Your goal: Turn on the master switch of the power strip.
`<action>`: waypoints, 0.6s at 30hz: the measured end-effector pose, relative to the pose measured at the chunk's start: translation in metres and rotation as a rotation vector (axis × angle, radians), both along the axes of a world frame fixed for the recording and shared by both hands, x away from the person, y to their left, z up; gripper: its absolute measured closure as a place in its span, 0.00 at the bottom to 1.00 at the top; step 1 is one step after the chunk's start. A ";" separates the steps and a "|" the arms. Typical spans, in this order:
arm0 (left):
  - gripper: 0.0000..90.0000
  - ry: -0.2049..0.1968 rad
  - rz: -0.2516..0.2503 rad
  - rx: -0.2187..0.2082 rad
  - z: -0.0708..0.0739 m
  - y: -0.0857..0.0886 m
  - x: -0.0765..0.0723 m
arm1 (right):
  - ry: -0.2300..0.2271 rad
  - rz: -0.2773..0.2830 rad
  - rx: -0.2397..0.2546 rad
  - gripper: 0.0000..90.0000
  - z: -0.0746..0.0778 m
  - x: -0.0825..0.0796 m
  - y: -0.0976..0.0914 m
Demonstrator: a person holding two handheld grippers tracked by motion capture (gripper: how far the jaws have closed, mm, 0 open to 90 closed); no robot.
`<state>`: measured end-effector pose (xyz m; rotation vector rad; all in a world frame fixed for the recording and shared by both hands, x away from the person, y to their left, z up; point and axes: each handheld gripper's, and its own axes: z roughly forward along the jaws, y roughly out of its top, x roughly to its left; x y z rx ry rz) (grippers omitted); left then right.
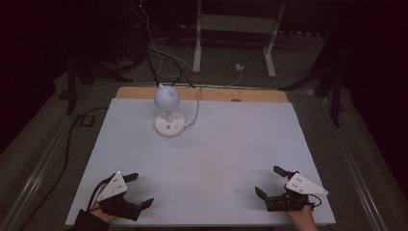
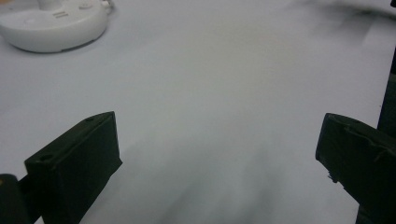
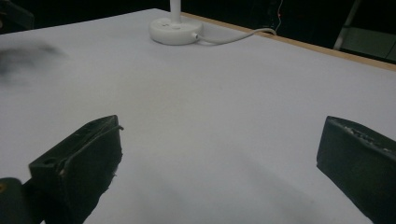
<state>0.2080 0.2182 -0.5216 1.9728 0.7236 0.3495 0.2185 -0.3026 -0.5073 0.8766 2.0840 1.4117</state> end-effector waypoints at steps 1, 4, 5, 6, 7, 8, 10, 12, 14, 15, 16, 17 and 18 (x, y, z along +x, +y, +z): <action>0.00 0.000 0.000 0.000 0.000 0.000 0.000 | 0.000 0.000 0.000 0.00 0.000 0.000 0.000; 0.00 0.009 -0.002 0.005 0.000 0.000 0.000 | -0.003 -0.003 -0.003 0.00 0.000 0.000 -0.001; 0.00 0.012 0.000 0.001 0.000 0.000 0.000 | -0.004 -0.011 -0.009 0.00 0.000 0.000 -0.001; 0.00 0.012 0.000 0.001 0.000 0.000 0.000 | -0.004 -0.011 -0.009 0.00 0.000 0.000 -0.001; 0.00 0.012 -0.001 -0.004 0.000 0.000 0.000 | -0.003 -0.009 -0.007 0.00 0.000 0.001 -0.002; 0.00 0.011 -0.001 -0.006 0.000 0.000 0.000 | 0.001 -0.013 -0.016 0.00 -0.001 0.001 -0.002; 0.00 0.008 -0.003 -0.007 0.000 0.000 0.000 | 0.004 0.000 -0.031 0.00 -0.001 0.002 -0.002; 0.00 0.006 -0.001 -0.013 0.000 -0.001 0.000 | 0.002 -0.002 -0.039 0.00 -0.001 0.003 -0.002; 0.00 0.004 -0.002 -0.007 0.001 -0.001 0.000 | 0.000 -0.013 -0.037 0.00 0.000 0.003 -0.002; 0.00 0.002 -0.003 -0.008 0.001 -0.001 0.000 | -0.001 -0.013 -0.034 0.00 0.000 0.002 -0.002; 0.00 0.007 -0.006 -0.011 0.002 -0.001 0.001 | -0.005 -0.017 -0.032 0.00 0.000 0.002 -0.002; 0.00 0.013 -0.009 -0.013 0.002 -0.002 0.001 | -0.006 -0.024 -0.032 0.00 0.000 0.002 -0.002; 0.00 0.023 -0.022 -0.012 0.003 -0.003 0.002 | -0.007 -0.027 -0.028 0.00 0.000 0.002 -0.002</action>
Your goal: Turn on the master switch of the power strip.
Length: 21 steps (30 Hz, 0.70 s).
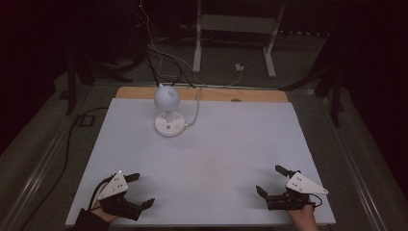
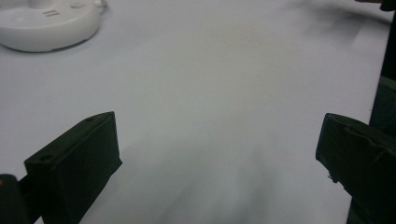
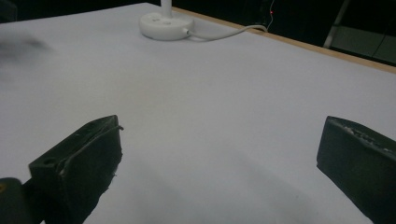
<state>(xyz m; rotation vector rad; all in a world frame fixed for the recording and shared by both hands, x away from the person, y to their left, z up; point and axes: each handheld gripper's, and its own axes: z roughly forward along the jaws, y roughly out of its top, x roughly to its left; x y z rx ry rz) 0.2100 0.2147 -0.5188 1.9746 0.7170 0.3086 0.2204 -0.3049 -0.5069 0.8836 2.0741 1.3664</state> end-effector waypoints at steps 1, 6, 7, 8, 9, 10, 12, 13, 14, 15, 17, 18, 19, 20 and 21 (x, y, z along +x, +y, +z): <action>0.00 0.001 -0.005 0.004 0.001 -0.001 0.001 | -0.005 -0.005 0.003 0.00 0.000 0.000 0.000; 0.00 0.014 -0.027 -0.004 0.005 -0.004 0.003 | -0.014 -0.011 0.007 0.00 0.003 -0.001 -0.001; 0.00 0.018 -0.032 -0.004 0.006 -0.005 0.004 | -0.010 -0.016 0.006 0.00 0.003 -0.001 -0.001; 0.00 0.019 -0.037 -0.002 0.007 -0.006 0.004 | -0.009 -0.017 0.006 0.00 0.003 -0.001 -0.001; 0.00 0.023 -0.044 -0.004 0.010 -0.008 0.006 | 0.003 -0.015 0.007 0.00 0.003 -0.001 0.000; 0.00 0.023 -0.044 -0.004 0.010 -0.008 0.006 | 0.008 -0.016 0.004 0.00 0.003 -0.001 0.000; 0.00 0.026 -0.053 -0.001 0.013 -0.009 0.007 | -0.003 -0.014 -0.001 0.00 0.003 -0.002 0.001; 0.00 0.023 -0.058 0.001 0.016 -0.009 0.009 | -0.006 -0.017 -0.003 0.00 0.004 -0.002 0.001; 0.00 0.023 -0.058 0.001 0.016 -0.009 0.009 | -0.008 -0.014 -0.002 0.00 0.004 -0.002 0.002; 0.00 0.022 -0.056 -0.001 0.018 -0.009 0.010 | -0.008 -0.014 -0.004 0.00 0.004 -0.002 0.002; 0.00 0.021 -0.059 -0.003 0.022 -0.009 0.013 | 0.007 -0.005 -0.006 0.00 0.004 -0.001 0.002; 0.00 0.021 -0.059 -0.003 0.022 -0.009 0.013 | 0.008 -0.007 -0.010 0.00 0.004 -0.001 0.003; 0.00 0.021 -0.060 -0.001 0.023 -0.009 0.014 | 0.006 -0.007 -0.019 0.00 0.004 -0.001 0.003; 0.00 0.021 -0.059 0.003 0.025 -0.009 0.015 | 0.006 -0.007 -0.019 0.00 0.004 -0.001 0.003; 0.00 0.018 -0.061 0.004 0.026 -0.009 0.016 | 0.010 -0.001 -0.023 0.00 0.004 -0.001 0.004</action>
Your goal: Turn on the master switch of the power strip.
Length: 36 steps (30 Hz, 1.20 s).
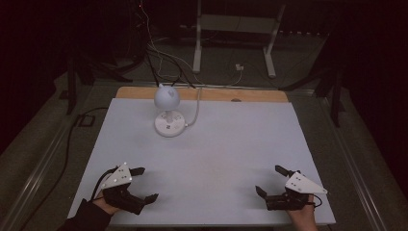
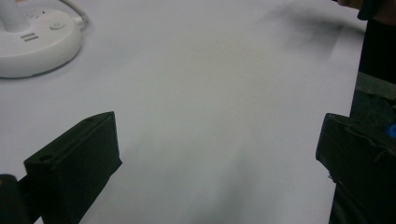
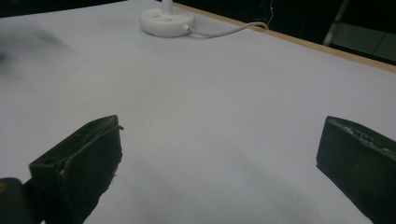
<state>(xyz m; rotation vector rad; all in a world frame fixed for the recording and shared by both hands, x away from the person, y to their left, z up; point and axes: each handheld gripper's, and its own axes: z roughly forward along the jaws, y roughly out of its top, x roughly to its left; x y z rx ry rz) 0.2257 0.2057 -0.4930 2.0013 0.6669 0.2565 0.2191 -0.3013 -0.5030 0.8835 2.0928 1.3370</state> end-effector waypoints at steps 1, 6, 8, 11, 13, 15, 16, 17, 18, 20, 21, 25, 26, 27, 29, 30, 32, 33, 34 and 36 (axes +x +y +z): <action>0.00 0.003 0.001 -0.002 0.001 0.000 0.001 | -0.009 0.001 -0.004 0.00 0.000 -0.001 0.001; 0.00 0.002 -0.003 -0.002 0.007 -0.002 0.006 | -0.012 0.007 -0.010 0.00 0.002 -0.001 0.001; 0.00 0.002 -0.005 0.000 0.009 -0.003 0.009 | -0.011 0.011 -0.018 0.00 0.001 0.000 0.001; 0.00 0.000 -0.009 -0.002 0.012 -0.005 0.013 | 0.000 0.023 -0.014 0.00 0.001 0.000 0.001; 0.00 -0.002 -0.012 0.005 0.016 -0.007 0.018 | 0.025 0.036 -0.008 0.00 0.001 0.002 0.001; 0.00 -0.001 -0.014 0.001 0.020 -0.009 0.022 | 0.044 0.041 -0.010 0.00 0.001 0.003 0.001; 0.00 -0.001 -0.014 0.001 0.020 -0.009 0.022 | 0.044 0.041 -0.010 0.00 0.001 0.003 0.001; 0.00 -0.002 -0.014 0.001 0.021 -0.010 0.023 | 0.055 0.043 -0.011 0.00 0.000 0.003 0.001; 0.00 -0.004 -0.016 0.004 0.022 -0.011 0.025 | 0.056 0.046 -0.010 0.00 0.000 0.003 0.001; 0.00 -0.003 -0.018 0.008 0.025 -0.013 0.029 | 0.055 0.049 -0.008 0.00 0.001 0.003 0.001; 0.00 -0.004 -0.019 0.008 0.025 -0.014 0.030 | 0.051 0.048 -0.010 0.00 0.001 0.003 0.001; 0.00 -0.004 -0.013 0.002 0.029 -0.017 0.038 | 0.051 0.052 -0.007 0.00 0.002 0.003 0.002; 0.00 -0.004 -0.011 0.002 0.030 -0.018 0.039 | 0.051 0.053 -0.006 0.00 0.002 0.003 0.002; 0.00 -0.004 -0.012 0.002 0.030 -0.019 0.041 | 0.050 0.054 -0.007 0.00 0.002 0.003 0.002; 0.00 0.004 -0.005 -0.007 0.031 -0.020 0.045 | 0.049 0.057 -0.008 0.00 0.002 0.003 0.002; 0.00 0.008 -0.007 -0.012 0.031 -0.021 0.047 | 0.047 0.057 -0.009 0.00 0.002 0.002 0.002; 0.00 0.016 0.001 -0.005 0.031 -0.023 0.054 | 0.044 0.059 -0.012 0.00 0.003 0.002 0.003; 0.00 0.016 0.001 -0.005 0.031 -0.023 0.054 | 0.044 0.059 -0.012 0.00 0.003 0.002 0.003; 0.00 0.016 0.002 -0.002 0.031 -0.024 0.056 | 0.041 0.062 -0.012 0.00 0.003 0.002 0.003; 0.00 0.013 0.000 0.005 0.032 -0.028 0.062 | 0.043 0.061 -0.008 0.00 0.003 0.002 0.003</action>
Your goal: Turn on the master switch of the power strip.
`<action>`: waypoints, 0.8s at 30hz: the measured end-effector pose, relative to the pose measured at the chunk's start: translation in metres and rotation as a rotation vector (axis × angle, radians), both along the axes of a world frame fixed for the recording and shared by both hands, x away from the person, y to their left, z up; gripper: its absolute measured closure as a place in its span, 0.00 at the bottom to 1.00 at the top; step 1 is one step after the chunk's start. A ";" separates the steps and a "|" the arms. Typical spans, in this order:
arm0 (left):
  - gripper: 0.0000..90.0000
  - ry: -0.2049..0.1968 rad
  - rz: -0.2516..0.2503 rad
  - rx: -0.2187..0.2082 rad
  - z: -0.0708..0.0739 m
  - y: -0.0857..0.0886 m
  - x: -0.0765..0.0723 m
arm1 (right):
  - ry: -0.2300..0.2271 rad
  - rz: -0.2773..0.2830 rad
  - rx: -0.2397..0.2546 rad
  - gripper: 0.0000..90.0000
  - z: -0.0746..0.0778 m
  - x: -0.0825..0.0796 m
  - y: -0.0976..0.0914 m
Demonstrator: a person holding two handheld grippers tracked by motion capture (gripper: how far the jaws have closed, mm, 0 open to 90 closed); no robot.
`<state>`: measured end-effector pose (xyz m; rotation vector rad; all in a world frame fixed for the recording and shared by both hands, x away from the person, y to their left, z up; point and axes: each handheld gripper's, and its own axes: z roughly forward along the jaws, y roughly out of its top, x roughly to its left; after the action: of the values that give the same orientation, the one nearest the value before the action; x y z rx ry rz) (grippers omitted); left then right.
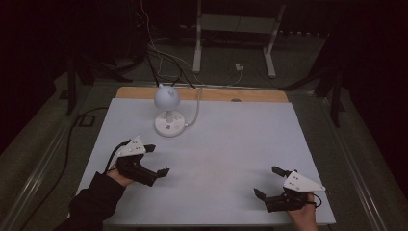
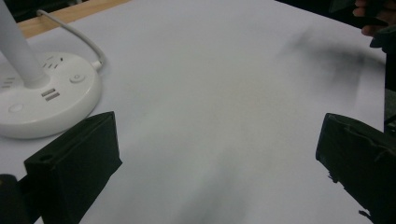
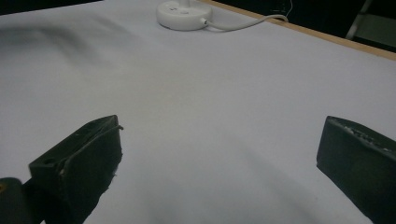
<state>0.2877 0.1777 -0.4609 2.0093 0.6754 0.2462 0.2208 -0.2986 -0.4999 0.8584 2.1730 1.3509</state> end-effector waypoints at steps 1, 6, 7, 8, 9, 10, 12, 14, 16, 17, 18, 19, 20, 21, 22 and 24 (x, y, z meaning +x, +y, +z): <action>0.00 0.000 0.000 0.000 0.000 0.000 0.000 | 0.000 0.000 0.000 0.00 0.000 0.000 0.000; 0.00 0.001 0.010 0.003 0.000 -0.007 0.010 | 0.003 0.001 0.008 0.00 0.000 0.000 0.000; 0.00 0.002 0.019 0.002 0.000 -0.008 0.012 | 0.001 0.002 0.007 0.00 0.001 0.000 0.000; 0.00 0.004 0.030 -0.001 0.000 -0.010 0.014 | 0.001 0.003 0.009 0.00 0.001 0.000 0.000; 0.00 0.004 0.041 0.001 -0.001 -0.011 0.017 | 0.001 0.003 0.009 0.00 0.001 0.000 0.000; 0.00 0.005 0.046 0.002 -0.001 -0.012 0.019 | 0.003 0.005 0.010 0.00 0.001 0.000 0.000; 0.00 0.004 0.065 0.018 -0.002 -0.015 0.023 | 0.006 0.005 0.011 0.00 0.001 0.000 0.000; 0.00 0.007 0.074 0.014 -0.002 -0.017 0.028 | 0.007 0.007 0.011 0.00 0.001 0.000 0.000; 0.00 0.005 0.091 0.016 -0.002 -0.018 0.031 | 0.009 0.010 0.013 0.00 0.001 0.000 0.000; 0.00 0.007 0.096 0.016 -0.003 -0.019 0.033 | 0.013 0.010 0.012 0.00 0.001 0.000 0.000; 0.00 0.006 0.102 0.015 -0.003 -0.020 0.035 | 0.013 0.011 0.013 0.00 0.001 0.000 0.000; 0.00 0.004 0.106 0.018 -0.003 -0.021 0.036 | 0.013 0.011 0.013 0.00 0.001 0.000 0.000; 0.00 0.008 0.109 0.016 -0.003 -0.022 0.038 | 0.015 0.013 0.014 0.00 0.001 0.000 0.000; 0.00 0.011 0.114 0.020 -0.003 -0.023 0.040 | 0.015 0.013 0.014 0.00 0.001 0.000 0.000; 0.00 0.009 0.119 0.028 -0.003 -0.023 0.041 | 0.016 0.013 0.015 0.00 0.001 0.000 0.000; 0.00 0.009 0.126 0.030 -0.004 -0.025 0.044 | 0.015 0.013 0.015 0.00 0.001 0.000 0.000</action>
<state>0.3321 0.1532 -0.4650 1.9996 0.8095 0.3242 0.2212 -0.2986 -0.4990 0.8642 2.1864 1.3725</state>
